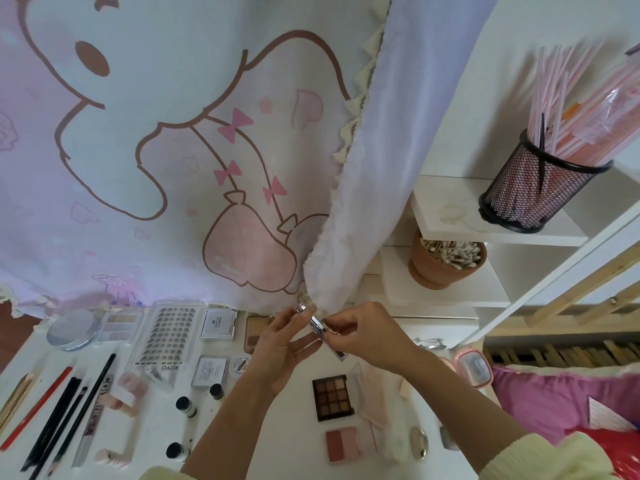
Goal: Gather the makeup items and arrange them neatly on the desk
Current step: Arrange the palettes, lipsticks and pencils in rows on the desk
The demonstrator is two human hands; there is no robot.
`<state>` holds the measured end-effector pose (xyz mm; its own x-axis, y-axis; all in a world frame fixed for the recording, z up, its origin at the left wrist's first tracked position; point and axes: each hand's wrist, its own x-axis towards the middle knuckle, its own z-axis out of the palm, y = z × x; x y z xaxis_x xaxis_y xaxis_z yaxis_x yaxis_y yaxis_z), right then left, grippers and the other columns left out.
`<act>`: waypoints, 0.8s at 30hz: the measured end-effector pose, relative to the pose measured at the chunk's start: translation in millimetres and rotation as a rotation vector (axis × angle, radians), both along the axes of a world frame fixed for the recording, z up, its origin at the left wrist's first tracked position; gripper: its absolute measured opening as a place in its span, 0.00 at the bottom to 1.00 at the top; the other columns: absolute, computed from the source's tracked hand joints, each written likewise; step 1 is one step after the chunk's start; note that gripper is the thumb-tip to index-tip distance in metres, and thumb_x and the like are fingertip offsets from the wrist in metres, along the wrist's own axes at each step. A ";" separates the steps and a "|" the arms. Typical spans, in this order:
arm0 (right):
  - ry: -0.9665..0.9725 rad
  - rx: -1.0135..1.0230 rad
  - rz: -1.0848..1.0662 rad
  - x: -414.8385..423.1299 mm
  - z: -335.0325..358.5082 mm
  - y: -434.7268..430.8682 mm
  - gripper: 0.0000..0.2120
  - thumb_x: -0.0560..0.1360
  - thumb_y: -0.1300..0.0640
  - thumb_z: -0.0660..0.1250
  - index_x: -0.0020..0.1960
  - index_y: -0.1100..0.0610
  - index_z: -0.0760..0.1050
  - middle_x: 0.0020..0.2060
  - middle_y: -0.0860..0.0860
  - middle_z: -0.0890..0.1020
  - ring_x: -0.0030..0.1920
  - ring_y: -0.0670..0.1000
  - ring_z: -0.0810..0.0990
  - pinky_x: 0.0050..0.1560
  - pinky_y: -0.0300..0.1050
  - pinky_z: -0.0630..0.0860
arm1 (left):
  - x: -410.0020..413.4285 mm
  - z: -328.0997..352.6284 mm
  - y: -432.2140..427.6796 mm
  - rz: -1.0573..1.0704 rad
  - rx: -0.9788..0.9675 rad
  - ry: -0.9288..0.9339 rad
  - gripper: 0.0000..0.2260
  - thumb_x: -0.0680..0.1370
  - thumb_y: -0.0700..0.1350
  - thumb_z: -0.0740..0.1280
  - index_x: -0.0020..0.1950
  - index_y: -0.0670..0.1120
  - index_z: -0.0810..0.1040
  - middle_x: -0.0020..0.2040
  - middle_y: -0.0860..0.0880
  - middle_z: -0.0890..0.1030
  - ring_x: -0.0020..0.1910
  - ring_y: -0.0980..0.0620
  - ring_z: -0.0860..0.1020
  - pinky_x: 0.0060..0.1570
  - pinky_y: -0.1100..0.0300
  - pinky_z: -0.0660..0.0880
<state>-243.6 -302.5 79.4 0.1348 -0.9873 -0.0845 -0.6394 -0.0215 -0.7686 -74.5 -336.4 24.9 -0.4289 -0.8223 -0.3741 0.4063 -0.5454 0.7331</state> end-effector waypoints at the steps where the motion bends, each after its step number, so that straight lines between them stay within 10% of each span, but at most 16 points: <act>1: -0.005 0.010 0.005 -0.2 0.9 0.2 0.07 0.72 0.53 0.70 0.48 0.49 0.85 0.35 0.50 0.85 0.37 0.53 0.83 0.42 0.54 0.81 | 0.2 0.2 0.2 -0.007 -0.004 -0.003 0.14 0.72 0.44 0.70 0.56 0.43 0.78 0.55 0.41 0.82 0.55 0.39 0.80 0.65 0.42 0.71; 12: -0.020 0.099 0.022 4.7 7.8 -1.5 0.10 0.69 0.60 0.70 0.30 0.50 0.78 0.25 0.48 0.76 0.28 0.46 0.71 0.32 0.43 0.70 | -2.3 4.2 6.2 -0.074 -0.054 -0.094 0.23 0.69 0.47 0.74 0.62 0.44 0.77 0.58 0.43 0.82 0.57 0.41 0.81 0.59 0.49 0.76; 24: -0.025 0.059 -0.032 12.8 0.1 4.3 0.08 0.67 0.62 0.69 0.34 0.50 0.81 0.28 0.53 0.80 0.27 0.46 0.73 0.33 0.43 0.75 | -2.6 2.5 7.0 -0.056 0.003 -0.083 0.22 0.69 0.46 0.73 0.62 0.42 0.77 0.58 0.41 0.82 0.52 0.42 0.82 0.49 0.54 0.79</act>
<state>-230.8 -298.2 79.5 0.1063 -0.9845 -0.1393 -0.6194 0.0440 -0.7838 -77.1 -329.4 27.4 -0.4411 -0.7969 -0.4127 0.3129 -0.5676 0.7615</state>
